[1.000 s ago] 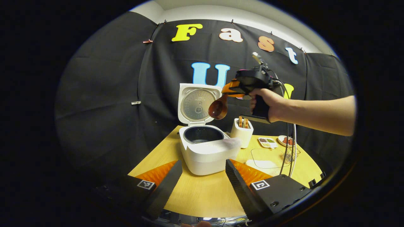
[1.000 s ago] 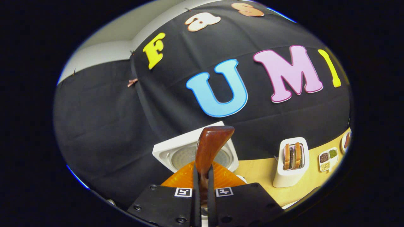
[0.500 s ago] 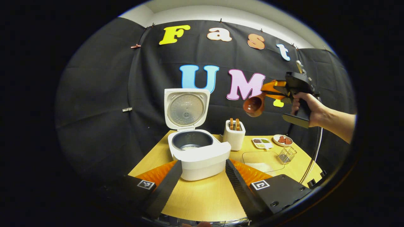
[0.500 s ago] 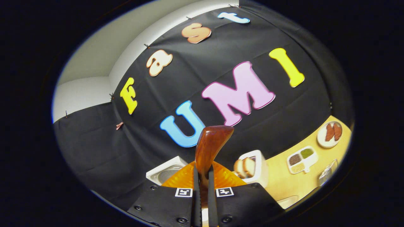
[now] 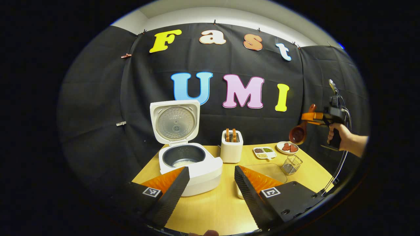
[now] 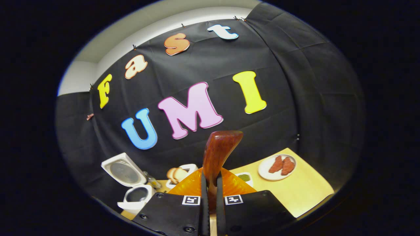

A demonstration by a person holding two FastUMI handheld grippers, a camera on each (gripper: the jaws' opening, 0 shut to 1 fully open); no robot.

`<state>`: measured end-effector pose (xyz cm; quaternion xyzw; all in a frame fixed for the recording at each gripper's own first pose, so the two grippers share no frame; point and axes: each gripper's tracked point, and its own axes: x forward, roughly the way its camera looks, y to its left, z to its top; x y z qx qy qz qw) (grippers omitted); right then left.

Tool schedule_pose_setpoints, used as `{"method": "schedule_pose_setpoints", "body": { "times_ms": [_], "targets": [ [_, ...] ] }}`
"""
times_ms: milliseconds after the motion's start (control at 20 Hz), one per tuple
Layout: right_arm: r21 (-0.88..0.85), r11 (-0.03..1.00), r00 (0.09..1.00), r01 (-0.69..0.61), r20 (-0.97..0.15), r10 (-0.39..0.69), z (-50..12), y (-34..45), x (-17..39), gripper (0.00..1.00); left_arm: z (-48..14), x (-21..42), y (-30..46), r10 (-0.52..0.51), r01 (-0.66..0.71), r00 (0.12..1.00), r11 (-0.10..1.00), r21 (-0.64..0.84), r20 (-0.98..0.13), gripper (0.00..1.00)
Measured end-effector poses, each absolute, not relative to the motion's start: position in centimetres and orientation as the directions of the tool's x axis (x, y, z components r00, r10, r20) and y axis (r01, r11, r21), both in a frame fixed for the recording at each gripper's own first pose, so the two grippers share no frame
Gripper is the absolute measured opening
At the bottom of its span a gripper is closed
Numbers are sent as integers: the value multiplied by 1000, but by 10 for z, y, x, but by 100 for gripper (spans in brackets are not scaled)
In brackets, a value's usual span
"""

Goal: Close the left gripper, press the button to open the rice cooker; take a wooden spoon from the chopstick holder with the right hand, scoop a spoonful of rice and pour it into the rice cooker, then put the wooden spoon back into the chopstick holder.

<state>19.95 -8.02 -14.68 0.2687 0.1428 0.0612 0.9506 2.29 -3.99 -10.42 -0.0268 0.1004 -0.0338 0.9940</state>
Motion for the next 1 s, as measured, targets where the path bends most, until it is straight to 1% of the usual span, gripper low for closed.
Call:
{"method": "schedule_pose_setpoints", "body": {
  "times_ms": [250,350,500,700,950,1000],
  "targets": [
    [458,889,919,27,-361,158,-237,-118,202,12,-89,34,-64,-54,42,976,997,-63,-211,95],
    [480,876,899,53,-405,167,-271,-117,204,12,-84,40,-70,-37,26,975,998,-53,-219,95],
    [487,872,875,54,-444,193,-307,-102,209,12,-72,41,-72,-3,-5,976,999,-36,-218,95],
    [478,878,838,43,-495,228,-342,-87,212,13,-48,44,-69,34,-38,982,999,-20,-184,95],
    [504,860,785,77,-562,259,-375,-85,206,13,-18,54,-59,57,-57,991,998,5,-121,95],
    [519,851,774,80,-570,275,-377,-84,202,15,-10,58,-56,61,-60,993,998,11,-103,95]
  ]
}}
